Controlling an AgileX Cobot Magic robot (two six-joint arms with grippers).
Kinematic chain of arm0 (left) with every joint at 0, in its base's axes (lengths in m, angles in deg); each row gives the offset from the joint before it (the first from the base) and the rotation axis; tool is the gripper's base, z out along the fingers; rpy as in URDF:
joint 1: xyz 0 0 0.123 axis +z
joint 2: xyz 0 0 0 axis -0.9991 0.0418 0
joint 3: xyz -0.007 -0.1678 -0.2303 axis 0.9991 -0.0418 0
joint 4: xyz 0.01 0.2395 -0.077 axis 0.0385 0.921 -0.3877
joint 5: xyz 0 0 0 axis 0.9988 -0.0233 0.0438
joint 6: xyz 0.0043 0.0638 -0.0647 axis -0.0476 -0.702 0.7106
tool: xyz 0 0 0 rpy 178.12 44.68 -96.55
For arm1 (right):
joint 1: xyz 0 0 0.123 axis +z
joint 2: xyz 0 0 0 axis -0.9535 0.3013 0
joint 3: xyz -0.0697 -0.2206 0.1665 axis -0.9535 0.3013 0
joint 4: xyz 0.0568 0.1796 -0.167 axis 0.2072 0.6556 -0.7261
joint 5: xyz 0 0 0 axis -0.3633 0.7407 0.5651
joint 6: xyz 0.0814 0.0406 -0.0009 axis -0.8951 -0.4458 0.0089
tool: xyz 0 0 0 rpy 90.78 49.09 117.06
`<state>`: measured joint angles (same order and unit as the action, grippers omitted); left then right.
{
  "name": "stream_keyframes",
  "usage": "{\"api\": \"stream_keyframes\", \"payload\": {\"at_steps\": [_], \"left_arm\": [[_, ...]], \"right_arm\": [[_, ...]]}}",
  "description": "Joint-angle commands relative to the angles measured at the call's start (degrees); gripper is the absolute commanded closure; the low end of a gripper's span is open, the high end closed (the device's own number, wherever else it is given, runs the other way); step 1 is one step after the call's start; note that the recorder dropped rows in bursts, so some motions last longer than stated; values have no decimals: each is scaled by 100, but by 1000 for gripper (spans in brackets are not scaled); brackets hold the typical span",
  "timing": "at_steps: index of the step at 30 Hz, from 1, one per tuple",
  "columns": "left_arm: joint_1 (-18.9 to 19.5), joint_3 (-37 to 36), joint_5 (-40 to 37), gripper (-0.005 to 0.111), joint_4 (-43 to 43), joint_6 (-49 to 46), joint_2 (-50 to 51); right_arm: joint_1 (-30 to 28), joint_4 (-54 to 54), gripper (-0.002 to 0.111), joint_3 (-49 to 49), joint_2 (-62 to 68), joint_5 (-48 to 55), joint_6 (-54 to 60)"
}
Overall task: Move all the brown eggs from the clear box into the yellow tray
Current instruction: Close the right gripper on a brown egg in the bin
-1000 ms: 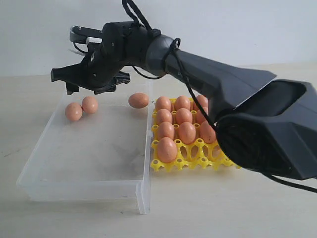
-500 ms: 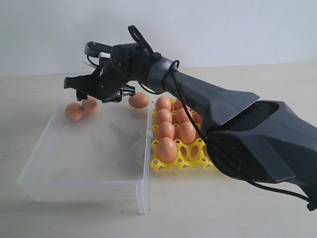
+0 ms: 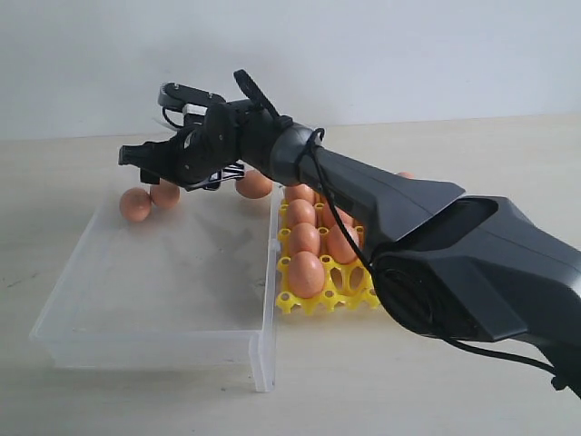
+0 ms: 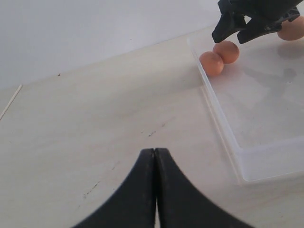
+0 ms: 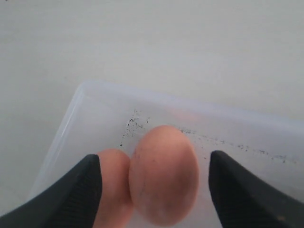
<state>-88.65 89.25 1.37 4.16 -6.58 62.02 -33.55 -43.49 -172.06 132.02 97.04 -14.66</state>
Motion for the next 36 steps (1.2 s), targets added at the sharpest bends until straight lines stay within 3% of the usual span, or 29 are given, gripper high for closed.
{"api": "stream_keyframes", "payload": {"at_steps": [1,25,30,34,36], "left_arm": [[-11,23,43,107,0,43,-35],[-11,23,43,107,0,32,-35],[-11,23,43,107,0,32,-35],[-11,23,43,107,0,32,-35],[-11,23,43,107,0,32,-35]], "right_arm": [[-25,9,46,-45,69,-172,8],[-25,514,50,-45,206,-27,619],[-25,468,77,-58,206,-97,619],[-25,463,108,-58,206,-79,729],[-25,463,108,-58,194,-66,779]]}}
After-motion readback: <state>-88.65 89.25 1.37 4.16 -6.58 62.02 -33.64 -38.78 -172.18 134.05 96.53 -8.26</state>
